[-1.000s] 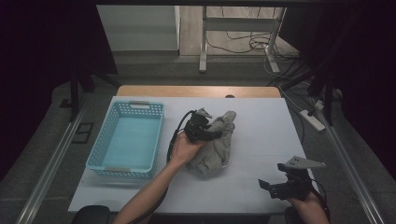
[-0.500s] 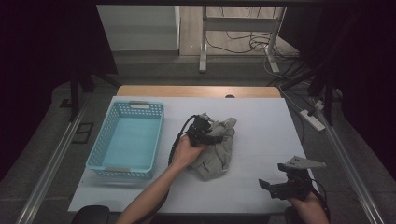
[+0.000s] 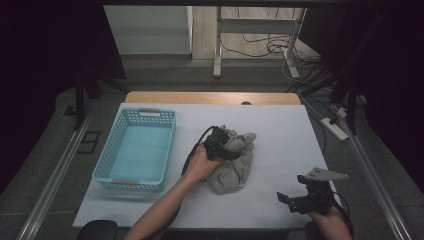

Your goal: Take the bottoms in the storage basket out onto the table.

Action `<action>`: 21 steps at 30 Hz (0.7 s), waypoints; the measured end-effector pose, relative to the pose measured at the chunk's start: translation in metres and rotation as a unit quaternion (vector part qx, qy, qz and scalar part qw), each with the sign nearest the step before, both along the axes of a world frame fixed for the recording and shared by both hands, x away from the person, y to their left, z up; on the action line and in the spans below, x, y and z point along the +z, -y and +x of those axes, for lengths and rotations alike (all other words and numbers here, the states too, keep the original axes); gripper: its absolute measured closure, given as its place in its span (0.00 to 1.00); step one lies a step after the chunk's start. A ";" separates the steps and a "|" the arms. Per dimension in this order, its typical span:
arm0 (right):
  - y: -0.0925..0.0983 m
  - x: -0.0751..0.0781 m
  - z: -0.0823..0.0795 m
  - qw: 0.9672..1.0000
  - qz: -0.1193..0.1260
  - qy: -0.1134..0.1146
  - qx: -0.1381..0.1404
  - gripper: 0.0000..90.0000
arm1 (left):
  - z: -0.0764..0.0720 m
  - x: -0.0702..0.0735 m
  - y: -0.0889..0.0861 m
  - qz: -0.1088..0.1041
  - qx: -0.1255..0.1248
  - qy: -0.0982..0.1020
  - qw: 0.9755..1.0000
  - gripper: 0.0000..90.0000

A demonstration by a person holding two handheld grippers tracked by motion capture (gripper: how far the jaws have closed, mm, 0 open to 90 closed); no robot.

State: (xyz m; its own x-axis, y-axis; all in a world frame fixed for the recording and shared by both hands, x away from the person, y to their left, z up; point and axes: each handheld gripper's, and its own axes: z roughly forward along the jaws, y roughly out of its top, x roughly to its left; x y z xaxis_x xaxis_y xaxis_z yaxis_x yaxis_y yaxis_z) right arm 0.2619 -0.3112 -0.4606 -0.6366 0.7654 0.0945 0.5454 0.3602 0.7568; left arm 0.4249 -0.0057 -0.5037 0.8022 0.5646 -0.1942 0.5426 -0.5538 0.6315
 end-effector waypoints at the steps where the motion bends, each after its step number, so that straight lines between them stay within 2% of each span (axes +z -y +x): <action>1: 0.000 0.000 0.000 1.000 0.000 0.000 0.000 0.01 | 0.000 -0.001 0.000 -0.001 0.001 -0.001 1.000 0.40; 8: -0.001 0.000 0.000 1.000 -0.003 -0.002 0.004 0.01 | -0.001 -0.004 0.004 0.002 -0.003 0.003 1.000 0.32; 13: -0.002 -0.001 0.001 1.000 -0.007 -0.003 0.005 0.01 | -0.002 -0.009 0.007 -0.003 -0.015 0.001 1.000 0.20; 15: -0.002 -0.001 0.001 1.000 -0.007 -0.003 0.005 0.01 | -0.004 -0.010 0.009 0.003 -0.023 0.006 1.000 0.15; 21: -0.001 -0.001 0.000 1.000 -0.006 -0.003 0.005 0.01 | -0.004 -0.011 0.011 0.000 -0.036 0.002 0.999 0.06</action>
